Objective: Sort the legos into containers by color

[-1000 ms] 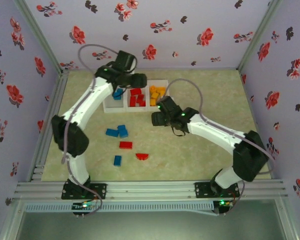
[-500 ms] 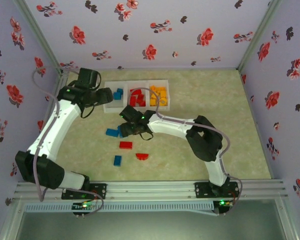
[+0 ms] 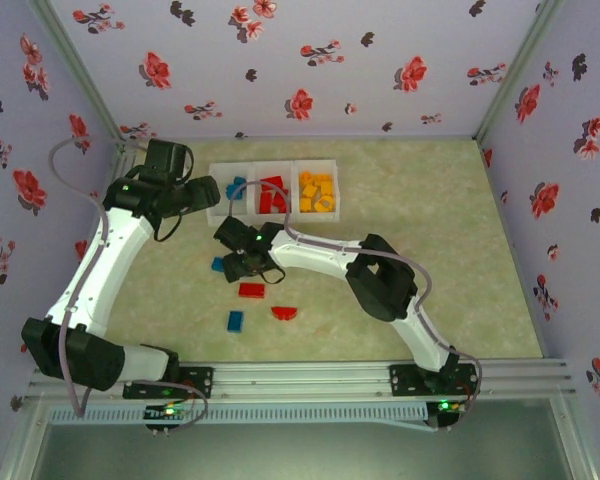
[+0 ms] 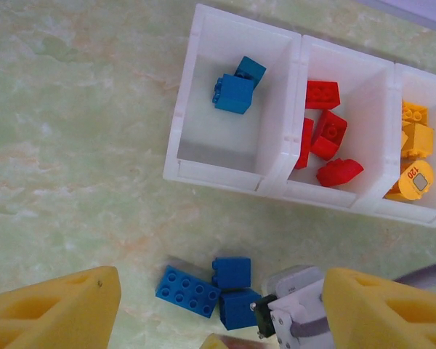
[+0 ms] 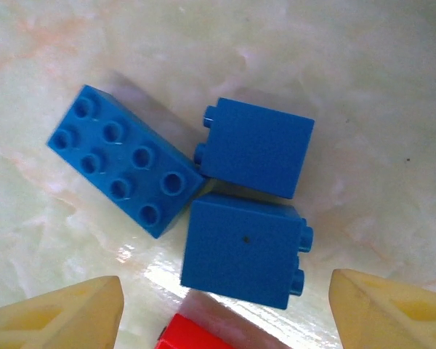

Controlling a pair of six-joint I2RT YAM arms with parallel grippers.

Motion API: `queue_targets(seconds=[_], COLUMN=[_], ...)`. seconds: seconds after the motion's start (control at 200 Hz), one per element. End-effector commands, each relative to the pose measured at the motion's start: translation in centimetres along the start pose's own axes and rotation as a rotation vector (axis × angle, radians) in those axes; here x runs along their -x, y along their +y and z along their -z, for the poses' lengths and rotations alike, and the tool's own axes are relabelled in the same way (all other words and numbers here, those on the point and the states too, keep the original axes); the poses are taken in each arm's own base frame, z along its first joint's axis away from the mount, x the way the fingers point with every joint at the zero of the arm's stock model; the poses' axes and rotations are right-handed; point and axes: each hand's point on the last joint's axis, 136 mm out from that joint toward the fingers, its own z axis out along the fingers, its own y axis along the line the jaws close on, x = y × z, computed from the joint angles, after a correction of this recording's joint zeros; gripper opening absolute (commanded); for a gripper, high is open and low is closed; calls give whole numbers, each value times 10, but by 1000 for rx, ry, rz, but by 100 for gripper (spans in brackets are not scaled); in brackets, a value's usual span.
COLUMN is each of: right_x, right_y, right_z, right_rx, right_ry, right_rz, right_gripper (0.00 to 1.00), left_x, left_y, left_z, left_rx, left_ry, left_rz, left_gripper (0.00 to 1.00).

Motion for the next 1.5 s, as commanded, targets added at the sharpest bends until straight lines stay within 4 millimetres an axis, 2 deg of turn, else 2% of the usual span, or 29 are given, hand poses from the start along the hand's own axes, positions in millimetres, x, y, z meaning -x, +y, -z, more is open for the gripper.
queue_targets(seconds=[0.0,0.475,0.67,0.81,0.96,1.125,1.33,1.495], right_x=[-7,-1,2,7,16,37,78,117], right_y=[-8,-2,-9,-15,-20,-16,-19,-23], right_z=[-6,-21,-23,-17,0,35,81,99], right_rx=[-45,-34,-41,-52,-57,-4,44,79], right_ry=[39,49,55,44,11,-72,-202,-293], right_rz=[14,31,22,27,35,51,54,38], right_gripper=[74,68,52,42,38,37,36,35], left_x=[-5,-6,-5,-4,-6,-9,-19,-24], left_y=[10,14,15,16,17,19,24,27], left_z=[8,11,10,10,11,11,8,11], left_rx=[26,36,40,40,41,44,65,66], left_ry=[7,14,12,12,12,16,56,54], left_rz=[10,4,7,8,10,13,-5,10], left_gripper=[74,74,74,74,74,74,73,73])
